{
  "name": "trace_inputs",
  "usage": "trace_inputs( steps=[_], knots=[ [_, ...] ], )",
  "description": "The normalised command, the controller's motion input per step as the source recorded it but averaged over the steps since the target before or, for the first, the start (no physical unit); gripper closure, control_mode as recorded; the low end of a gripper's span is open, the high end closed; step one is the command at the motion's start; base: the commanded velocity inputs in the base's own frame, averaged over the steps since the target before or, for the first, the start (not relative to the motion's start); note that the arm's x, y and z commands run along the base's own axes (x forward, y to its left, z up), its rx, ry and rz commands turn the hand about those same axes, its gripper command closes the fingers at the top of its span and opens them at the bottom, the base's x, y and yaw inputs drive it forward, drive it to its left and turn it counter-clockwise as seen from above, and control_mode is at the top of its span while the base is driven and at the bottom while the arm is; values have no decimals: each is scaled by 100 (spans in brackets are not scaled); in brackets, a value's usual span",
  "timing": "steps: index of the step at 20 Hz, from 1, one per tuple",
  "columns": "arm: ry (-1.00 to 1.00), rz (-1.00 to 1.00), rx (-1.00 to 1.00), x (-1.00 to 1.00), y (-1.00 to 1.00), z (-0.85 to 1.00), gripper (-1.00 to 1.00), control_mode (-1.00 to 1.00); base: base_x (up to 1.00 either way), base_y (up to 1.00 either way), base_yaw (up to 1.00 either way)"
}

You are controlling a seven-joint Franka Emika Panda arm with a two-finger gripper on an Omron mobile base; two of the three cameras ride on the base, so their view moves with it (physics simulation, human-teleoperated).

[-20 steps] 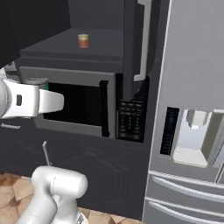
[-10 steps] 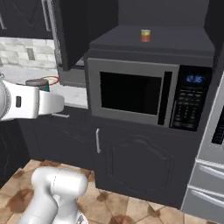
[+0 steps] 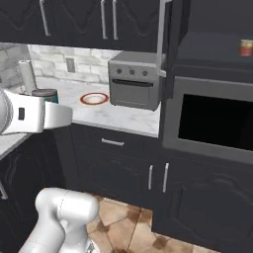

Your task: Restock the canned food cabinet by taking the new fresh canned food from the counter and placing it in the cabinet. Then, take the old canned food from the cabinet and place it on the counter.

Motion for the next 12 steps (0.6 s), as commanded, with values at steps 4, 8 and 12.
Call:
trace_inputs(
  steps=[4,8,12],
  knots=[
    [0,0,0,0,0,0,100,100,88,92,3],
    [0,0,0,0,0,0,100,100,100,43,0],
    [0,0,0,0,0,0,100,100,90,6,0]
  ],
)
